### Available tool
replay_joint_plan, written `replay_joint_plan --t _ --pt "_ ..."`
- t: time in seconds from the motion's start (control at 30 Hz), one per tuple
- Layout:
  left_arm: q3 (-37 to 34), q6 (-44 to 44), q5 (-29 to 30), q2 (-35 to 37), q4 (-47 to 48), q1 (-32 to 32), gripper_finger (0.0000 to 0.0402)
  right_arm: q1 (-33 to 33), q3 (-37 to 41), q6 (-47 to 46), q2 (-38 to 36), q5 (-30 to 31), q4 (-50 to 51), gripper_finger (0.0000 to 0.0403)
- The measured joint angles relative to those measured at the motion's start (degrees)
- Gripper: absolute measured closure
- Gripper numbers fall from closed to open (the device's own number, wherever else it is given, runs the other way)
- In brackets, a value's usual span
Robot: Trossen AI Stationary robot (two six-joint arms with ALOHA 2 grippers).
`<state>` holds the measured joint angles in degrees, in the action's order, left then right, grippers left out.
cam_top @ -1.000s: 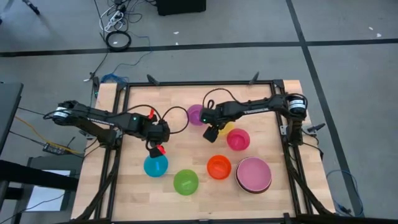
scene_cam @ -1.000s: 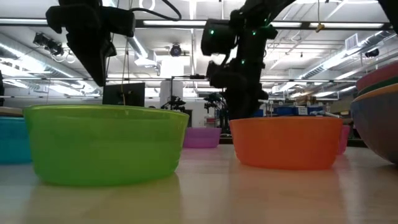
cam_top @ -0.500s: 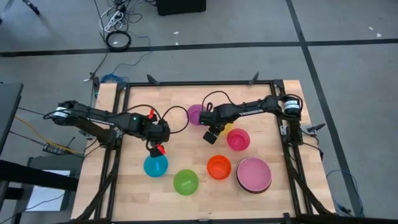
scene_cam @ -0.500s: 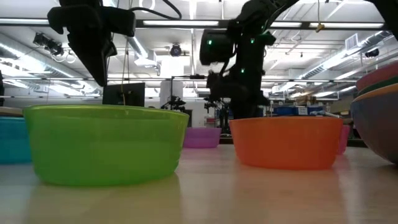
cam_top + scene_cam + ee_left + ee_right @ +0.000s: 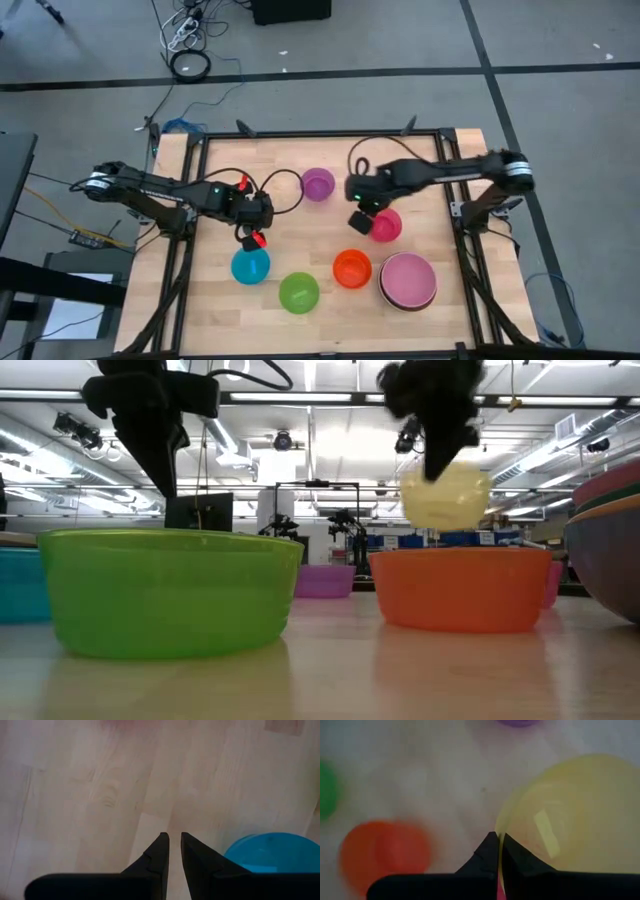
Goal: Nest bowls inside each other
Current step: Stack the yellow bowl on top of the pink bowl, then stack the light blue bowl on top of the yellow bowl
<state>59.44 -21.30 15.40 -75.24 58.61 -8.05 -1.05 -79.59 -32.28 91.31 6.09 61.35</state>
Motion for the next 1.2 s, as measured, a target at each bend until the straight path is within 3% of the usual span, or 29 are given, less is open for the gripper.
replay_joint_plan --t 0.3,0.53,0.8,1.2 --pt "0.0 -0.1 0.2 0.0 -0.1 0.0 0.0344 -22.2 0.0 -20.0 -8.9 -5.9 5.9 0.0402" --pt "0.0 0.2 0.5 0.0 -0.8 0.0 0.0344 -34.3 0.0 -36.3 -7.7 -11.8 5.6 0.0403" --pt "0.0 0.1 0.6 0.0 -2.0 0.0 0.0344 -36.8 0.0 -36.5 -0.6 -9.5 5.3 0.0385" --pt "0.0 -7.9 -0.8 0.0 -2.0 -1.9 0.0344 -37.3 0.0 -35.6 -2.0 -7.7 6.7 0.0237"
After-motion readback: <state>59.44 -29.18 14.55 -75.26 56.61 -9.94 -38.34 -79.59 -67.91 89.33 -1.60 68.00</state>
